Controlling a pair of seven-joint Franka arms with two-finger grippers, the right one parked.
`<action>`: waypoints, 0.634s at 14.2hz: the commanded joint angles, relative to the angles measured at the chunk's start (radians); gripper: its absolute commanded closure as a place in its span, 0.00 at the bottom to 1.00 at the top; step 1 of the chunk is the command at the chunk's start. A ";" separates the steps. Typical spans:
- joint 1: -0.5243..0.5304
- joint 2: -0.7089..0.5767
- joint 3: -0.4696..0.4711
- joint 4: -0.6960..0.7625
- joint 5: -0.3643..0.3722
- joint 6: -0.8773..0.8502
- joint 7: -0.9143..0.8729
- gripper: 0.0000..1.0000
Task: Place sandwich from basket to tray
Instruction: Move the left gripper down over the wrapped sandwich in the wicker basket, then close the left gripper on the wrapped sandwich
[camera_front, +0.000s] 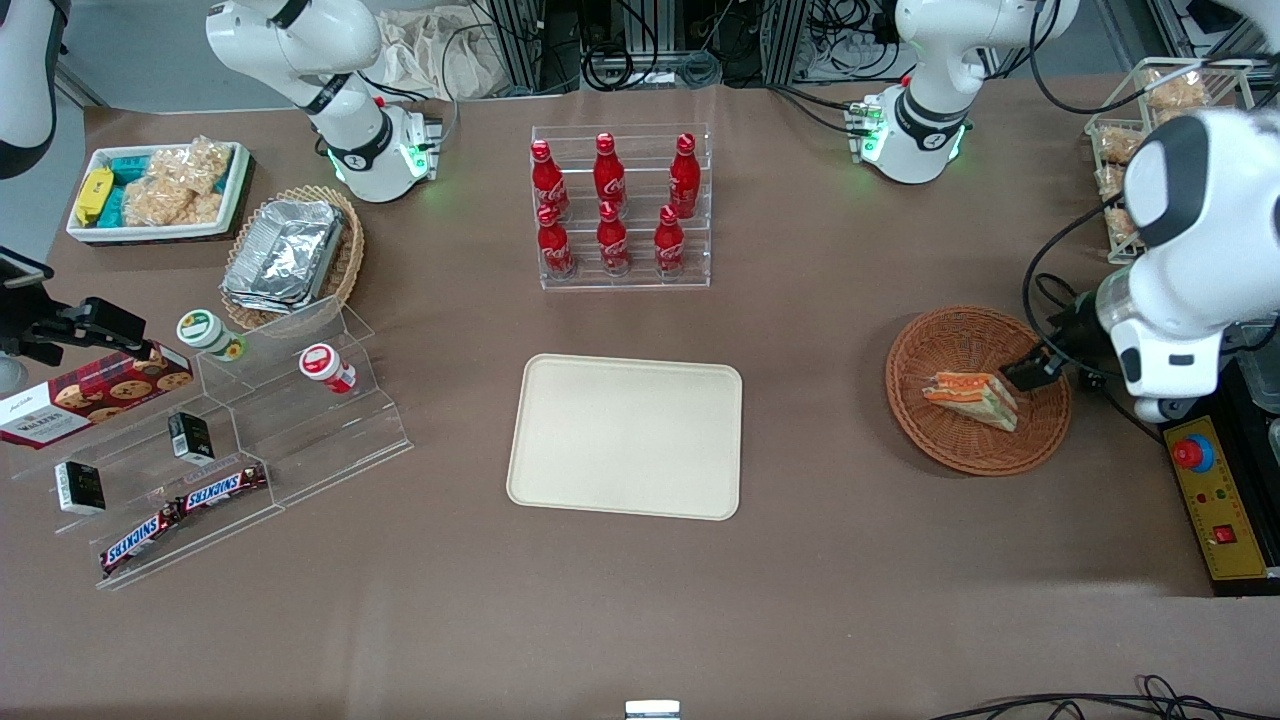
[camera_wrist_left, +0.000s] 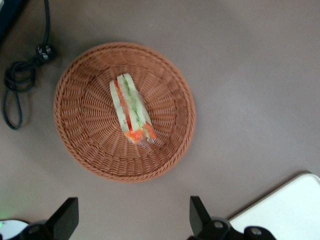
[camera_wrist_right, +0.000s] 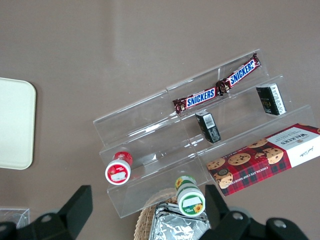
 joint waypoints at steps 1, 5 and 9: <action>0.036 -0.032 -0.007 -0.194 0.002 0.181 -0.079 0.00; 0.042 0.069 -0.007 -0.301 0.002 0.393 -0.191 0.00; 0.043 0.168 -0.005 -0.299 0.002 0.507 -0.250 0.00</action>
